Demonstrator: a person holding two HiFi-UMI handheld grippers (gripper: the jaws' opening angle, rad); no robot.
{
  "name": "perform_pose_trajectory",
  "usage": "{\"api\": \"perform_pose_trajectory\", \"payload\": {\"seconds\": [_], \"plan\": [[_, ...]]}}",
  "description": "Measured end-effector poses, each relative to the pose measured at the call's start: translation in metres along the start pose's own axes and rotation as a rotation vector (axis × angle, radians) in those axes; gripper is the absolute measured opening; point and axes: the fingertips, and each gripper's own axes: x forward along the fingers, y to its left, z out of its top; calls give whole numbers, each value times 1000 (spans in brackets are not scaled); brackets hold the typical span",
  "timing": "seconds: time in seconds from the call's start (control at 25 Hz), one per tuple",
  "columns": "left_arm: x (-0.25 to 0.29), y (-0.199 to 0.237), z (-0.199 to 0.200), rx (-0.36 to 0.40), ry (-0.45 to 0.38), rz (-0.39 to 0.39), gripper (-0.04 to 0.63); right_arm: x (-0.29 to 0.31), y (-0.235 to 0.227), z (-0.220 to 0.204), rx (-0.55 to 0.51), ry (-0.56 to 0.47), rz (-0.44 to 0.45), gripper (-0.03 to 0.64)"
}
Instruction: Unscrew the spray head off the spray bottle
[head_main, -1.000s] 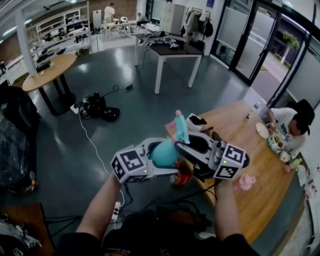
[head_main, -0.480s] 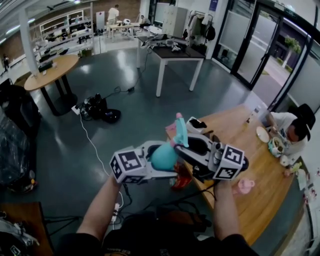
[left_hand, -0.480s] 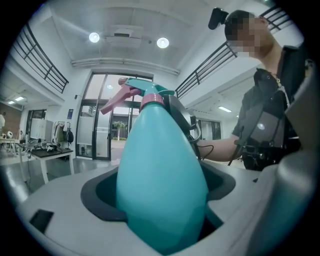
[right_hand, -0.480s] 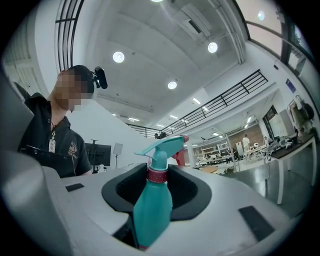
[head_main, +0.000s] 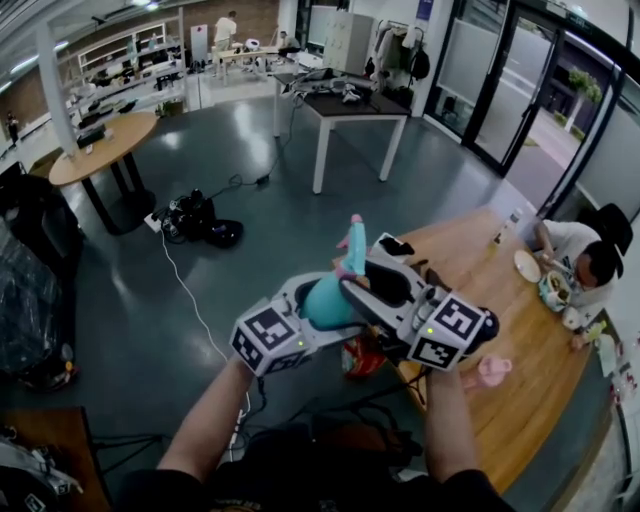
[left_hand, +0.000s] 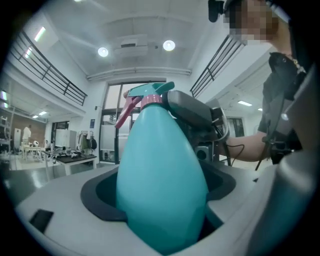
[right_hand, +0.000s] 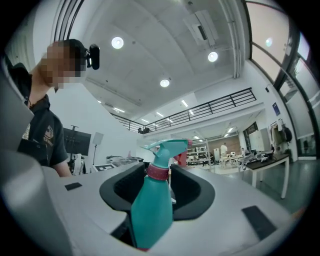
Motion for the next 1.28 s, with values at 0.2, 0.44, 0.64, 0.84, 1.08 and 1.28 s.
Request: {"api": "perform_pose_trajectory", "payload": {"seconds": [0.2, 0.44, 0.64, 0.84, 1.08, 1.28], "plan": [[-3, 17, 3, 19, -35, 136, 443, 5, -5, 0, 21, -3, -123, 183], [0, 32, -3, 50, -17, 260, 443, 8, -10, 3, 75, 14, -234, 183], [4, 40, -9, 73, 30, 333, 443, 14, -22, 1, 122, 42, -339, 183], [5, 40, -11, 103, 70, 366, 443, 15, -28, -3, 157, 57, -408, 143], [1, 25, -8, 72, 45, 200, 443, 16, -17, -2, 135, 34, -251, 138], [-3, 2, -4, 22, 33, -12, 443, 10, -3, 2, 120, 5, -79, 138]]}}
